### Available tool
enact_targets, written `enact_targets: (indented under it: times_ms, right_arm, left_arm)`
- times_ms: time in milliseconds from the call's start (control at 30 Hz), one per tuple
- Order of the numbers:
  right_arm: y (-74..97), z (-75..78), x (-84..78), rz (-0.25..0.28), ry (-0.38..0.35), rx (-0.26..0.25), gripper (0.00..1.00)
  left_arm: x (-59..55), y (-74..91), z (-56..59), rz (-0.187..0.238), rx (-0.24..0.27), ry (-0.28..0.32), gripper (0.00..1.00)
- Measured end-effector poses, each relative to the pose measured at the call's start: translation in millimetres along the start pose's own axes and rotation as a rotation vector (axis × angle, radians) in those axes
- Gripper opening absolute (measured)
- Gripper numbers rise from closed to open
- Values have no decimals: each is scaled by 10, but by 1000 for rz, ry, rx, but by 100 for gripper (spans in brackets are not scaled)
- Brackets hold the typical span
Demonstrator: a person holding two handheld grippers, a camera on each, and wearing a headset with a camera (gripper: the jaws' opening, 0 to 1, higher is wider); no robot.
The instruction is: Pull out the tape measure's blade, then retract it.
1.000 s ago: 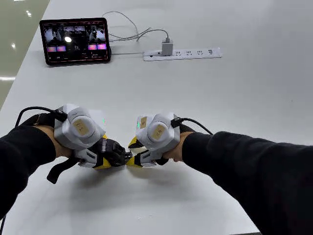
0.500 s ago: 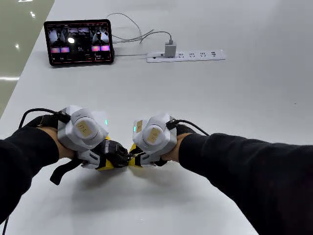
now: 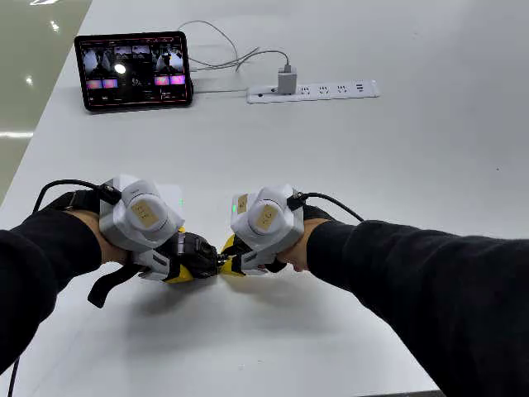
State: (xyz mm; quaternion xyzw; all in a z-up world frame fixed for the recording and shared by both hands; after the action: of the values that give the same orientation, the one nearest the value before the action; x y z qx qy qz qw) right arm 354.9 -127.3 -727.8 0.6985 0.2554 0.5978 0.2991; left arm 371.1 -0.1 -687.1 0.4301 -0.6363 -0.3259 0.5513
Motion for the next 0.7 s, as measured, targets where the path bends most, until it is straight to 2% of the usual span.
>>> enact_targets:
  times_ms: [700]
  right_arm:
    - [49, -20, -47, 0, -9, -13, 8]
  left_arm:
    - [-7, 11, 9, -9, 12, -17, 33]
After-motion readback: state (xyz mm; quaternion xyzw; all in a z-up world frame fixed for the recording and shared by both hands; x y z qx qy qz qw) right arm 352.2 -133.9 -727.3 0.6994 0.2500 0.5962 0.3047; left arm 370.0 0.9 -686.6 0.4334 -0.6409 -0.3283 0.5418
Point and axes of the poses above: the centre of the closed fingertips' face, and the gripper's own axes: y roughly backward along the fingers, z roughly to its right, x roughly out of its top, the point moved 9 cm from there along y, roughly backward along the fingers, and after that the axes turned 7 degrees about x, right-handed, at the moved point
